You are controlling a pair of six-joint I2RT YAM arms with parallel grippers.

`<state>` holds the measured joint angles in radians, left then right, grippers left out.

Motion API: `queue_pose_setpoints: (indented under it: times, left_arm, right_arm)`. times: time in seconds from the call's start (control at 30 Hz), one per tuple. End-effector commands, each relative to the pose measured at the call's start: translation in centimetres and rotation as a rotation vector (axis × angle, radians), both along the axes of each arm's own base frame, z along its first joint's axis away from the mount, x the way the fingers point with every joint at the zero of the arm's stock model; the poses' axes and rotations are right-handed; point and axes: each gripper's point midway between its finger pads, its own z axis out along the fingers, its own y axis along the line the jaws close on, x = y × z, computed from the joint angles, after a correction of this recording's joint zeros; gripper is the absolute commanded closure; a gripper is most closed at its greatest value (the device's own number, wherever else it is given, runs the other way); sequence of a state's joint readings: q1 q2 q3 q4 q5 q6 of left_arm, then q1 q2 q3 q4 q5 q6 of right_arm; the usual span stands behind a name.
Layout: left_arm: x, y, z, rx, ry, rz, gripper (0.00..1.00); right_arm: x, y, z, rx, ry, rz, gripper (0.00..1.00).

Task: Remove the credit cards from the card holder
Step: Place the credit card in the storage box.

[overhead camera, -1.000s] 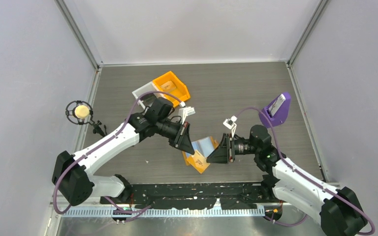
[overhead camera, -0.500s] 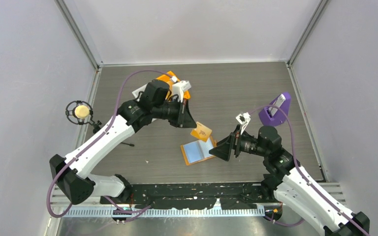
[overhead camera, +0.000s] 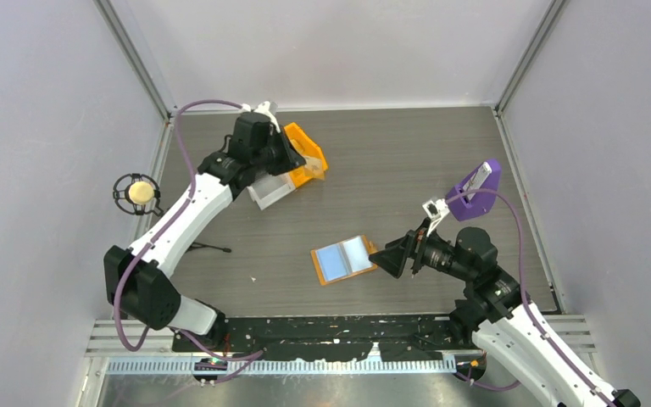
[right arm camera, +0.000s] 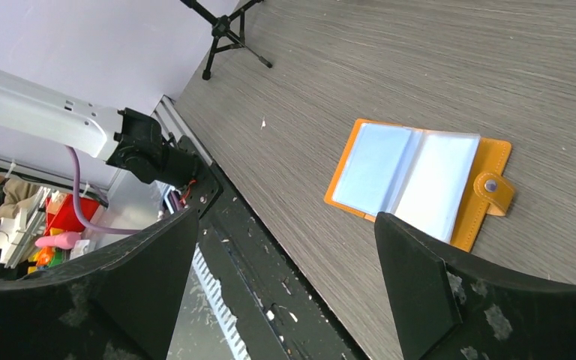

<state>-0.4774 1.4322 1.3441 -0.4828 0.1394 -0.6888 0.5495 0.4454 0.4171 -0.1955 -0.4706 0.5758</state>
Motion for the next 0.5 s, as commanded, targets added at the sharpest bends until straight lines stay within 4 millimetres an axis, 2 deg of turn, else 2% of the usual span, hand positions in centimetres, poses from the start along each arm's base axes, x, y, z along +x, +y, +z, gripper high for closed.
queue_pose_setpoints:
  times: [0.0,0.1,0.2,0.47]
  left_arm:
    - [5.9,4.3,3.8,-0.067,-0.162,0.303,1.0]
    - [7.8,6.4,3.4,-0.029,-0.177,0.42,1.0]
    - [9.5,7.3,3.1,-0.018,-0.188,0.484,1.0]
    - [13.0,8.0,0.5,-0.021,-0.162,0.577,1.0]
  right_arm:
    - [0.4,-0.6,1.3,-0.015,-0.044,-0.037,0.05]
    - [0.4,-0.8,1.3,-0.035,-0.053,-0.033,0.05]
    - [0.5,-0.9,1.5,-0.042,-0.06,-0.038,0.05]
    - [1.0,-0.6,0.9,-0.063,-0.04,-0.032,0.05]
